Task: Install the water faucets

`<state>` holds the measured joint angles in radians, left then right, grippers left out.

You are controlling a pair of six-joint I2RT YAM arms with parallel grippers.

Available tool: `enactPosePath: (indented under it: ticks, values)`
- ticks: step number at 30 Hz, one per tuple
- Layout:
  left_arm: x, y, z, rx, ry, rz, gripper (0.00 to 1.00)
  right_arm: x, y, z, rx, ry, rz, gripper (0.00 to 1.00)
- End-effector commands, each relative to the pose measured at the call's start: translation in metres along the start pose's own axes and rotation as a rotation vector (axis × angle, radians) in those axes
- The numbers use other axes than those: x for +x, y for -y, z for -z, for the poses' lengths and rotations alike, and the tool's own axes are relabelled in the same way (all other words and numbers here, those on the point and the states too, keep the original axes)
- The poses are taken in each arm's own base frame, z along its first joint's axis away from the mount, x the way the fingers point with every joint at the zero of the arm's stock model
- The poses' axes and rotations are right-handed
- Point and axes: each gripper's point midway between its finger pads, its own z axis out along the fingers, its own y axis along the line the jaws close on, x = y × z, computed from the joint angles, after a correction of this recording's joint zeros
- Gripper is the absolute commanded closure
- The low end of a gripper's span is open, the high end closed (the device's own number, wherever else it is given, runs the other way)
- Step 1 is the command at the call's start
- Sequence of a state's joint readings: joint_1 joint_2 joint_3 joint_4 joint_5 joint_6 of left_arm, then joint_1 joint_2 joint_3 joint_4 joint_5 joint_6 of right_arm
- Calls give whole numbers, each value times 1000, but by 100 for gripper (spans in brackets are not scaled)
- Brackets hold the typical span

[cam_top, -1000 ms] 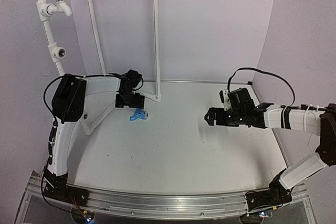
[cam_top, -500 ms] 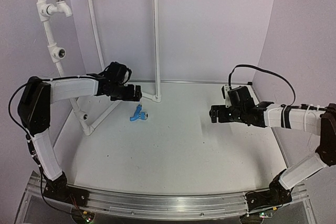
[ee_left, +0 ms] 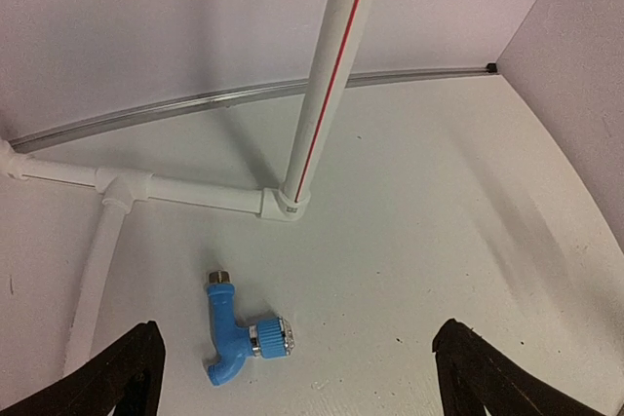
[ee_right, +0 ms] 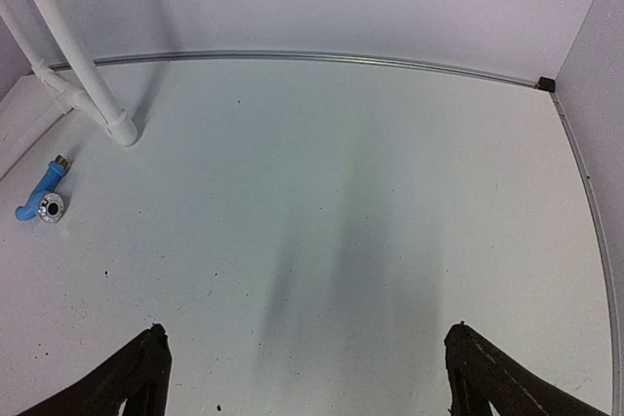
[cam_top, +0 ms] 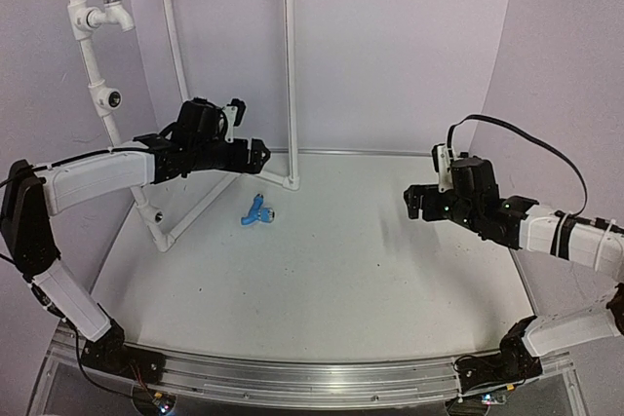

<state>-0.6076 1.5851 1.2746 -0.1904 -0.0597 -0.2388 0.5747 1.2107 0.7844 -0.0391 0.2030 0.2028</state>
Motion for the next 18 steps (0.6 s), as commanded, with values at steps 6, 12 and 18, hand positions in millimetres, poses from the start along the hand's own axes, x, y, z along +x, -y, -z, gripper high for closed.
enactPosePath:
  ticks: [6,12,18]
  values:
    - [46,-44,-61,-227,-213,114,0,-9,-3,11,-26,16,-70,2]
    - [82,-54,-107,-268,-351,159,6,1,-6,10,-41,-36,-69,2]
    - [105,-62,-141,-308,-437,150,18,12,-11,7,-66,-67,-78,2]
